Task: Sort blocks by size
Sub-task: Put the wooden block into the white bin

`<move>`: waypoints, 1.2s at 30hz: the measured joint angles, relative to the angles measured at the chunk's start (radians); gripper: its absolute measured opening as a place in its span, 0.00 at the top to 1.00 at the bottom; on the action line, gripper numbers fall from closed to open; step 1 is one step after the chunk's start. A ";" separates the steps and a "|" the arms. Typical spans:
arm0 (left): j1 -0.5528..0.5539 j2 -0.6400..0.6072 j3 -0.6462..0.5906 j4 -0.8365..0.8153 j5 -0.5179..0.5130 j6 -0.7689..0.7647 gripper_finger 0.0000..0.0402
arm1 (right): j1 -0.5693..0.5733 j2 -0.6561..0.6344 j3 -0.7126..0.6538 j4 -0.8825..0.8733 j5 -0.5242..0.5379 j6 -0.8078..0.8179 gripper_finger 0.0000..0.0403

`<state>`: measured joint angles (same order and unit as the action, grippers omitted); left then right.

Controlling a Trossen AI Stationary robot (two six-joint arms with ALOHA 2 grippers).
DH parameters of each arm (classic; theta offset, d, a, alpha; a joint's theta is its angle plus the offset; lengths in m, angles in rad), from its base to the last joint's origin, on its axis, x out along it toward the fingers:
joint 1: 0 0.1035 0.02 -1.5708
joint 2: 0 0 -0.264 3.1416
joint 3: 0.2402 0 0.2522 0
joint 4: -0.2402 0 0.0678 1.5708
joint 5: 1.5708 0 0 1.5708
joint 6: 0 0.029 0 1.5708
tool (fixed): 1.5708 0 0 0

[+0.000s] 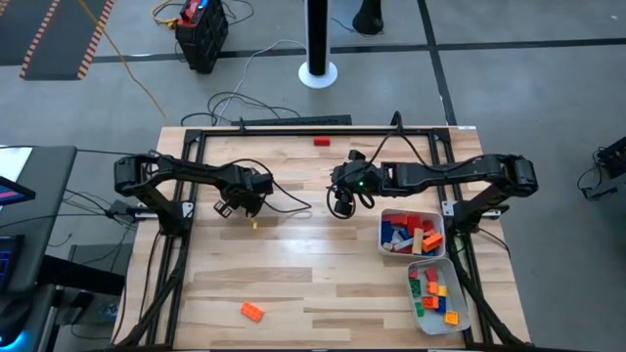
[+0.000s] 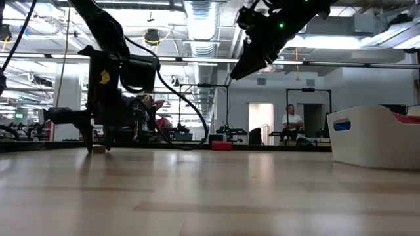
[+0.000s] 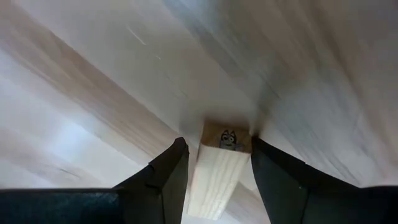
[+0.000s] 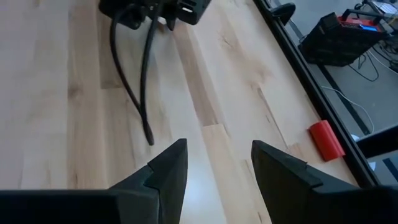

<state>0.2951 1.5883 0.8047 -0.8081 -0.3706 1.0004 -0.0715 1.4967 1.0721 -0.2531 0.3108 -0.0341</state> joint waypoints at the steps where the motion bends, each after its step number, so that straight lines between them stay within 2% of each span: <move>1: 0.000 0.000 0.000 0.001 0.000 0.007 0.59 | 0.002 0.000 0.000 0.000 0.000 0.000 0.49; 5: 0.000 0.000 -0.002 0.005 0.001 0.030 0.60 | 0.009 0.000 0.000 0.000 0.000 0.000 0.49; 11: -0.005 -0.002 -0.026 0.024 -0.002 0.025 0.74 | 0.012 0.000 0.000 -0.001 0.001 0.000 0.49; 15: -0.035 0.004 -0.002 0.004 -0.024 -0.056 0.76 | 0.013 -0.001 0.000 -0.021 0.001 0.000 0.49; 20: -0.092 -0.011 0.098 -0.013 -0.011 -0.215 0.76 | 0.013 -0.068 0.000 -0.223 0.002 0.094 0.49; 24: -0.103 -0.072 0.163 0.021 0.109 -0.309 0.76 | 0.025 -0.157 -0.017 -0.324 0.054 0.242 0.49; 30: -0.106 -0.222 0.149 0.305 0.379 -0.510 0.76 | 0.076 -0.223 -0.141 -0.261 0.078 0.227 0.49; 36: -0.134 -0.323 0.027 0.782 0.419 -0.648 0.76 | 0.105 -0.228 -0.211 -0.014 0.077 0.166 0.49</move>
<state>0.1611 1.2650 0.8314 -0.0259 0.0480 0.3526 0.0335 1.2690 0.8608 -0.2669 0.3882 0.1317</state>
